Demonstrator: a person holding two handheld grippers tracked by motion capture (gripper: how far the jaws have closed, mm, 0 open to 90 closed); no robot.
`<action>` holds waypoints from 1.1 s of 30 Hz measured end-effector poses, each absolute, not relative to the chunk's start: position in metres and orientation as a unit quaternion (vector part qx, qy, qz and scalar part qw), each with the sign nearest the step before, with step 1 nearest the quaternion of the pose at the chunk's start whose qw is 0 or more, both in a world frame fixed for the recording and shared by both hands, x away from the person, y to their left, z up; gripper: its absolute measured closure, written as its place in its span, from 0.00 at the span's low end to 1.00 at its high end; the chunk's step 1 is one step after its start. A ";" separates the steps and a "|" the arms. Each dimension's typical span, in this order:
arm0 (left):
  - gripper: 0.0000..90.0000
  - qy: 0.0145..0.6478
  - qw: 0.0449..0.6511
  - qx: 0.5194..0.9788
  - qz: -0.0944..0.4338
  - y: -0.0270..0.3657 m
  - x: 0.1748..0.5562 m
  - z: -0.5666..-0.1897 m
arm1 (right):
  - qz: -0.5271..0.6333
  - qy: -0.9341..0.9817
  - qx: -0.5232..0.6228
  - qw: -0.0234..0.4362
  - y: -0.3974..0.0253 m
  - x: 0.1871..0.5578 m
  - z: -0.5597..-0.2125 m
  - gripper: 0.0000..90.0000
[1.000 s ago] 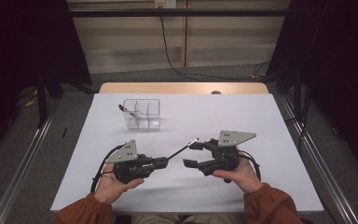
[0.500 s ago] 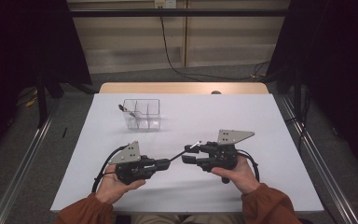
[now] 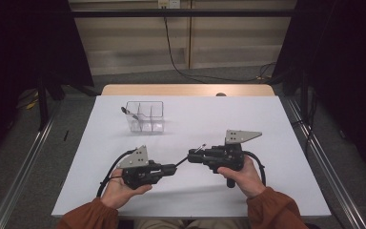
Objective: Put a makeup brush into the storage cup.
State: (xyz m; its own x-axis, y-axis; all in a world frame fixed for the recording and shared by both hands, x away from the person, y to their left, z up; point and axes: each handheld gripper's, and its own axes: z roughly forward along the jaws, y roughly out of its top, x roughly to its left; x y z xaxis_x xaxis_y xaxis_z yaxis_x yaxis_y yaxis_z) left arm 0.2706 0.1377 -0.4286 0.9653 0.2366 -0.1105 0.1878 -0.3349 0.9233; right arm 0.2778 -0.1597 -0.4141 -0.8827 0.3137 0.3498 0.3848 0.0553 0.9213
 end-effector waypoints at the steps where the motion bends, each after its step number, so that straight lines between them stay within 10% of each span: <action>1: 0.95 0.129 0.561 0.817 0.021 0.137 0.271 -0.429 | -0.644 -0.725 -0.241 0.030 -0.160 0.278 -0.414 0.88; 18: 0.90 0.139 0.564 0.813 0.031 0.138 0.274 -0.430 | -0.656 -0.710 -0.248 0.068 -0.158 0.281 -0.411 0.95; 33: 0.59 0.171 0.572 0.801 0.047 0.144 0.274 -0.426 | -0.655 -0.712 -0.248 0.057 -0.165 0.282 -0.406 0.95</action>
State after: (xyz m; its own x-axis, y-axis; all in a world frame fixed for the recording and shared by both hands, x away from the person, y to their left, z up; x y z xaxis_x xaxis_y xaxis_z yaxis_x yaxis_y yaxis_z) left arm 0.2736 0.1442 -0.4262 0.9369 0.3284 -0.1199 0.2197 -0.2864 0.9326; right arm 0.2815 -0.1650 -0.4056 -0.8706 0.2785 0.4057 0.4275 0.0197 0.9038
